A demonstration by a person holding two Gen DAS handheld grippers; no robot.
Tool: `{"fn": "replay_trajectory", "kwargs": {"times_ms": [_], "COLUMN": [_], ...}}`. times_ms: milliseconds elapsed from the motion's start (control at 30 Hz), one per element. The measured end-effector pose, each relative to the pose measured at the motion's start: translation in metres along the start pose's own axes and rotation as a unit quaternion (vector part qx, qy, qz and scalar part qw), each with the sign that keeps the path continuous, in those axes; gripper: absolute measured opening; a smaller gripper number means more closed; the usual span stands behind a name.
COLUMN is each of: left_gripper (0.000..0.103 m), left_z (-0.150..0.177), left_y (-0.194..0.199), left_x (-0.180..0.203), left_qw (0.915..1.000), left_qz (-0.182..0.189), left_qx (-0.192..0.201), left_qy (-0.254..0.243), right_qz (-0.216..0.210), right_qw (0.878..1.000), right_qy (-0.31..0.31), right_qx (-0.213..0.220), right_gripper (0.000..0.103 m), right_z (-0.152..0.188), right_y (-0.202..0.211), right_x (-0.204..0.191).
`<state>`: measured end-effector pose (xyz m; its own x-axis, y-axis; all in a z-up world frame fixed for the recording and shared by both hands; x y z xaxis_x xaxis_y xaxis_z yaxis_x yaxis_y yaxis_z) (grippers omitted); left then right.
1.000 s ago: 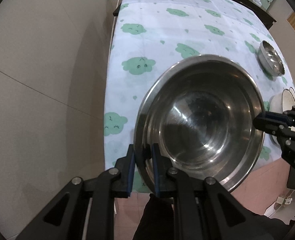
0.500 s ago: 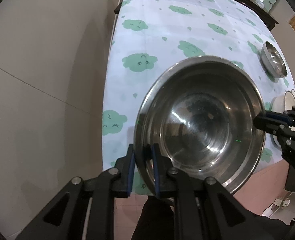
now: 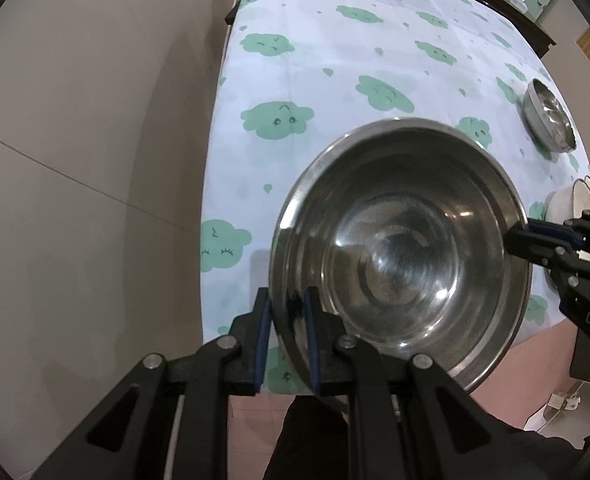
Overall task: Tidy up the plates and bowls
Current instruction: 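Carry the large steel bowl with both tools along the table, then lower the large steel bowl onto the cloth and open both tools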
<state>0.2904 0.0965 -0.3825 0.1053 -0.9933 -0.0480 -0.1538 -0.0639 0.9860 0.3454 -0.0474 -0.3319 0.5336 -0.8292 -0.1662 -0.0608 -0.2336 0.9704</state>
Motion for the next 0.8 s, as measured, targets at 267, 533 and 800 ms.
{"fn": "replay_trajectory", "kwargs": {"times_ms": [267,533,800], "left_gripper": [0.014,0.015,0.017], "left_z": [-0.002,-0.006,-0.005], "left_y": [0.002,0.011,0.015], "left_x": [-0.001,0.0,0.005], "left_qw": [1.0,0.9996,0.999], "left_qz": [0.008,0.019,0.022], "left_qx": [0.002,0.02,0.029], "left_qy": [-0.002,-0.01,-0.027], "right_qz": [0.009,-0.003,0.009], "right_qw": [1.0,1.0,0.999], "right_qy": [-0.002,-0.012,-0.018], "right_qx": [-0.007,0.024,0.038], "right_gripper": [0.016,0.025,0.026], "right_z": [0.0,-0.007,-0.003], "right_y": [-0.003,0.012,0.022], "right_x": [0.0,-0.003,-0.006]}}
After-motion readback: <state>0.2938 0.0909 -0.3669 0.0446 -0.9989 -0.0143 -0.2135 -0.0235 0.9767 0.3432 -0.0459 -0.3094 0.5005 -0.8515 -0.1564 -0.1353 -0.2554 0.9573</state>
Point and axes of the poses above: each gripper's, at about its wrist camera, not at the fingertips, and y roughly against the way its jaws point, x to its right, z to its underside, the point moved 6 cm from there along -y, roughly the way its jaws point, and after that the axes turned 5 degrees about -y, right-handed, at the moved point
